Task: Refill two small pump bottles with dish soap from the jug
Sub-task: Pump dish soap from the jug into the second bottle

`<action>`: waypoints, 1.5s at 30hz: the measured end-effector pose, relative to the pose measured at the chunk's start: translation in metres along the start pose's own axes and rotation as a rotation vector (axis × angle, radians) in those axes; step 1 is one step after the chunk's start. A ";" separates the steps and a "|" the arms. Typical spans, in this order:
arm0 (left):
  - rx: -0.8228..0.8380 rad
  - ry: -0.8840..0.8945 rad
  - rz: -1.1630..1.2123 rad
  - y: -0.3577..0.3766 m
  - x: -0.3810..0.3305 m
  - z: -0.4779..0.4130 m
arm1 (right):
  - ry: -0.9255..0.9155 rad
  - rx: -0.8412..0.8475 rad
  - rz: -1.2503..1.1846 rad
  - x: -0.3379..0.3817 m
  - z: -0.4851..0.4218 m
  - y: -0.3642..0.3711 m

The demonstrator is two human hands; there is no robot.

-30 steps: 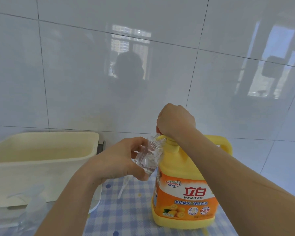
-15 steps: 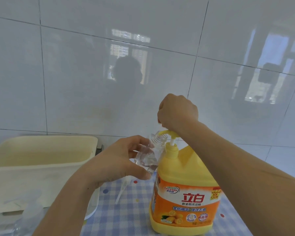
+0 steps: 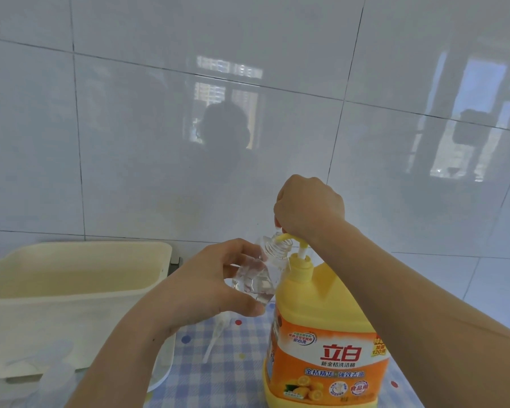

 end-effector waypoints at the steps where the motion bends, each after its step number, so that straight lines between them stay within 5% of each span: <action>1: 0.000 -0.002 -0.004 0.000 0.000 0.000 | -0.001 0.001 0.004 0.000 0.000 0.000; 28: 0.054 0.011 -0.044 0.000 0.012 -0.001 | 0.036 0.082 -0.022 -0.007 0.014 0.014; 45: 0.074 0.044 0.157 -0.002 0.003 0.002 | 0.000 0.012 0.009 0.000 0.002 -0.002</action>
Point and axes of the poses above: each hand's wrist, its own z-axis away from the middle knuckle, its own y-axis out of the palm, x = y × z, the point moved 1 cm from there along -z, towards the middle knuckle, and after that the axes turned 7 degrees about y, right-handed, at the moved point
